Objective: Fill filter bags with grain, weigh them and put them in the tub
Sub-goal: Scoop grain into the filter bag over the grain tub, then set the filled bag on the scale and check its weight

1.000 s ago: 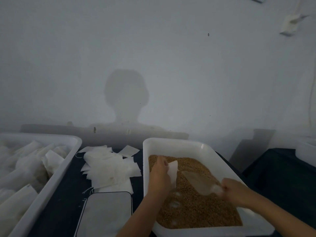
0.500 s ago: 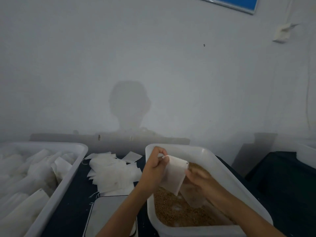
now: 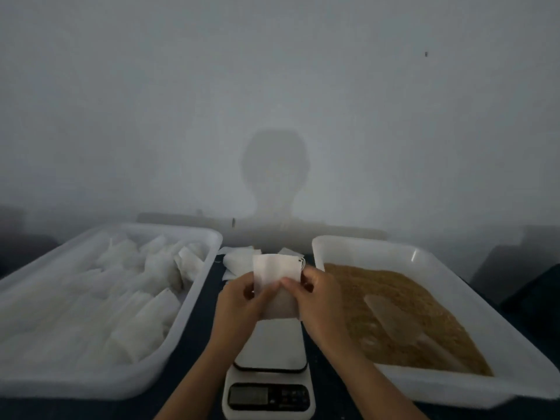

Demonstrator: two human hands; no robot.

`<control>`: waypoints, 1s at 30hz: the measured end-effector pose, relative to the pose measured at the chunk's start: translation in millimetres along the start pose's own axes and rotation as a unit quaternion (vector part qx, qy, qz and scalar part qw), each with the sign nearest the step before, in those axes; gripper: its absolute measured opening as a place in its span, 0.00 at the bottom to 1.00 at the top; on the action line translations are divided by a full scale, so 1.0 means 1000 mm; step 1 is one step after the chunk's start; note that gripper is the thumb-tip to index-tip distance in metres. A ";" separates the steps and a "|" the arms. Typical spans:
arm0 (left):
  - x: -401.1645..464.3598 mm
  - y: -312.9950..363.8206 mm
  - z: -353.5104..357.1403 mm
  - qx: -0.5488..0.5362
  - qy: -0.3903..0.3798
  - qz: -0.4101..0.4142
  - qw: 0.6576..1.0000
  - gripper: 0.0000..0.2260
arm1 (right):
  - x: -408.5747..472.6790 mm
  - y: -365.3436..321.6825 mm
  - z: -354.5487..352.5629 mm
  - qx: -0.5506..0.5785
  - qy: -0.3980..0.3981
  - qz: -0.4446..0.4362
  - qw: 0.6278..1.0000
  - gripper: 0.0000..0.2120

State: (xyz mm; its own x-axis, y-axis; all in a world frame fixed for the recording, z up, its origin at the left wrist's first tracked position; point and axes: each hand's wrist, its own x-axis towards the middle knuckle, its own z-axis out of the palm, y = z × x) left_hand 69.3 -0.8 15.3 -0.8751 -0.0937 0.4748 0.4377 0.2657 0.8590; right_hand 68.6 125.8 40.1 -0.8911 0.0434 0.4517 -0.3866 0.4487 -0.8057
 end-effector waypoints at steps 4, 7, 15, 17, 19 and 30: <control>0.000 -0.034 -0.012 0.097 -0.003 -0.047 0.994 0.17 | -0.011 0.025 0.030 -0.022 0.009 0.008 1.000 0.10; 0.001 -0.053 -0.009 0.138 -0.036 -0.089 0.986 0.18 | -0.015 0.045 0.038 -0.053 0.014 0.021 0.998 0.12; 0.005 -0.078 0.009 0.243 -0.041 -0.075 0.966 0.14 | -0.018 0.081 0.041 -0.114 0.009 0.030 0.993 0.11; 0.004 -0.082 0.010 0.252 -0.037 -0.047 0.966 0.10 | -0.017 0.086 0.039 -0.126 -0.001 0.026 0.992 0.10; 0.003 -0.088 0.010 0.237 -0.026 -0.023 0.971 0.10 | -0.016 0.087 0.036 -0.077 -0.028 0.049 0.995 0.06; 0.001 -0.100 -0.017 -0.119 0.093 -0.198 0.968 0.07 | -0.016 0.030 0.003 0.233 -0.029 0.258 0.937 0.22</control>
State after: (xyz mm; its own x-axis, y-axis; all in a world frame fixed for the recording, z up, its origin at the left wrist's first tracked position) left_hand 28.6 -44.1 -66.7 -0.9414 -0.3202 0.1058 0.1293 -0.0532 0.9902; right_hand 70.5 135.9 7.5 -0.9943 0.0917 -0.0551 0.0500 -0.0578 -0.9971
